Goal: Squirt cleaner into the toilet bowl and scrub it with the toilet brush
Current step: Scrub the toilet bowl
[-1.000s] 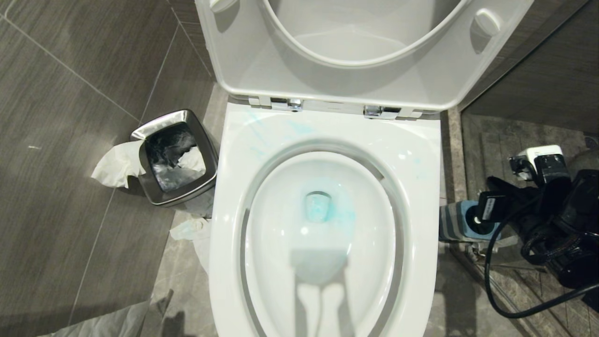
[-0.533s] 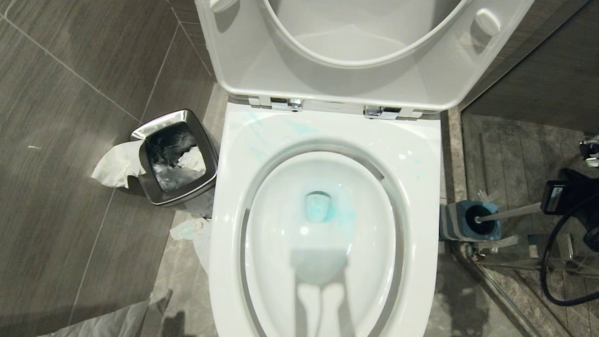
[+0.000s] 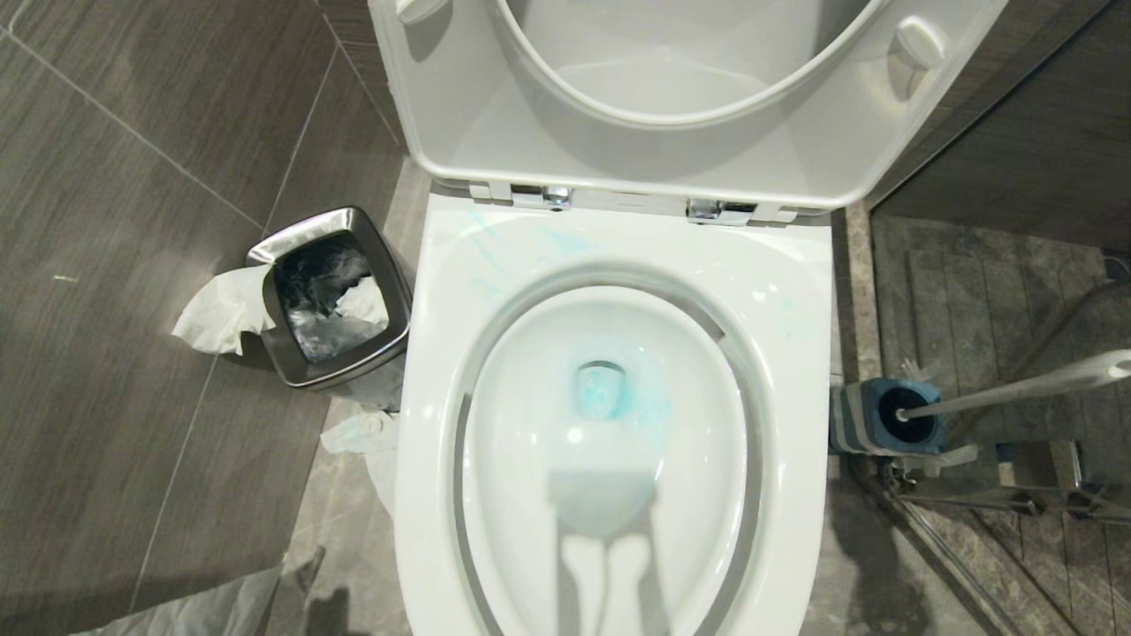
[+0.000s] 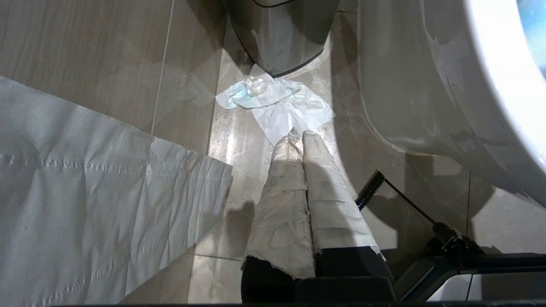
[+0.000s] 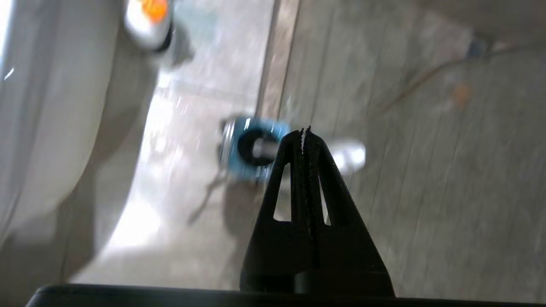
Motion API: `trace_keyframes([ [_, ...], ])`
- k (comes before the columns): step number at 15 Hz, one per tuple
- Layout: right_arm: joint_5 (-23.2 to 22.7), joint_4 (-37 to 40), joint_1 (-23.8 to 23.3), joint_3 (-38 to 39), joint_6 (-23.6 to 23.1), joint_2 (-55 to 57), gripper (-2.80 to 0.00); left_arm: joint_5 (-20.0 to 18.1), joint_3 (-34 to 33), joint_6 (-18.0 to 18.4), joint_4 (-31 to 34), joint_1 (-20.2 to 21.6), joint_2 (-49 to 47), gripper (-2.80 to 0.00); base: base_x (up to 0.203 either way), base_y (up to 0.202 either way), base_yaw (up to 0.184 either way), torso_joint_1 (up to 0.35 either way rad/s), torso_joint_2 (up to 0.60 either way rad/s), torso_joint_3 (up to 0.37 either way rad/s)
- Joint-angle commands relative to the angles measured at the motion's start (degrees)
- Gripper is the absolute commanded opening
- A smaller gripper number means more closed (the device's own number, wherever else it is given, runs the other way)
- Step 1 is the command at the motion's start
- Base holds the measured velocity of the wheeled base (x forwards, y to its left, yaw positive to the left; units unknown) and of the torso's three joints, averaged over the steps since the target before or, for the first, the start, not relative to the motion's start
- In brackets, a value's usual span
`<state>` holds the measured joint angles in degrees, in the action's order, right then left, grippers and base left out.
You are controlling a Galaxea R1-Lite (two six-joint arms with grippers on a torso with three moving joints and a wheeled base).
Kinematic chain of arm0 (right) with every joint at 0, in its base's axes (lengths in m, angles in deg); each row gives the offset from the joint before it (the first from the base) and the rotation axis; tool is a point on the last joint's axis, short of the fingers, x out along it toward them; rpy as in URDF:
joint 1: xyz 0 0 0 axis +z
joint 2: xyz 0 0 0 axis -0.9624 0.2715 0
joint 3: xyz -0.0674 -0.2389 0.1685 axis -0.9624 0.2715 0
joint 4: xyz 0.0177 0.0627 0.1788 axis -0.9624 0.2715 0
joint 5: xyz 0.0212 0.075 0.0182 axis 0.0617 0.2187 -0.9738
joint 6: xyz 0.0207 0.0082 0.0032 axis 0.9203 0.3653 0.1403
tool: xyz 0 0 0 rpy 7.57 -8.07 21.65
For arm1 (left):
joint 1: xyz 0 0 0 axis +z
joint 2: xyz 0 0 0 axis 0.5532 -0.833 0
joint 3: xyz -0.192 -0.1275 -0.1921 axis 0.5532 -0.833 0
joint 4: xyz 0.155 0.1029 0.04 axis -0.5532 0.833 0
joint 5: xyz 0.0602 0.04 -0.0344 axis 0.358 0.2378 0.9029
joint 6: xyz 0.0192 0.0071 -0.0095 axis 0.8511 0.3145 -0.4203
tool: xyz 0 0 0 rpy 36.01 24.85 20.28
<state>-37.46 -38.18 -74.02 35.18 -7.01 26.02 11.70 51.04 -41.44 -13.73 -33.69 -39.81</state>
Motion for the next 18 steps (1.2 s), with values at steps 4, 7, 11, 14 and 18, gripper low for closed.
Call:
trace_keyframes([
  [4, -8.5, 23.9, -2.9, -1.3, 1.5, -16.1, -2.8, 0.0, -0.1, 0.0, -0.1, 0.0, 0.0, -2.8, 0.0, 0.0, 0.0, 0.0, 0.0, 0.0],
  [7, -15.6, 32.7, -7.8, 1.4, 1.7, -24.8, -2.8, 0.0, -0.1, 0.0, 0.0, 0.0, 0.0, -2.8, 0.0, 0.0, 0.0, 0.0, 0.0, 0.0],
  [11, -17.3, 38.1, -11.7, 6.2, 0.5, -30.5, -2.8, 0.0, -0.1, 0.0, 0.0, 0.0, 0.0, -2.8, 0.0, 0.0, 0.0, 0.0, 0.0, 0.0],
  [14, -16.9, 38.3, -11.7, 9.8, -0.6, -33.1, -2.8, 0.0, -0.1, 0.0, 0.0, 0.0, 0.0, -2.8, 0.0, 0.0, 0.0, 0.0, 0.0, 0.0],
  [18, -16.7, 38.0, -11.7, 11.4, -0.4, -32.9, 0.0, 0.0, -0.1, 0.0, 0.0, 0.0, 0.0, -2.8, 0.0, 0.0, 0.0, 0.0, 0.0, 0.0],
])
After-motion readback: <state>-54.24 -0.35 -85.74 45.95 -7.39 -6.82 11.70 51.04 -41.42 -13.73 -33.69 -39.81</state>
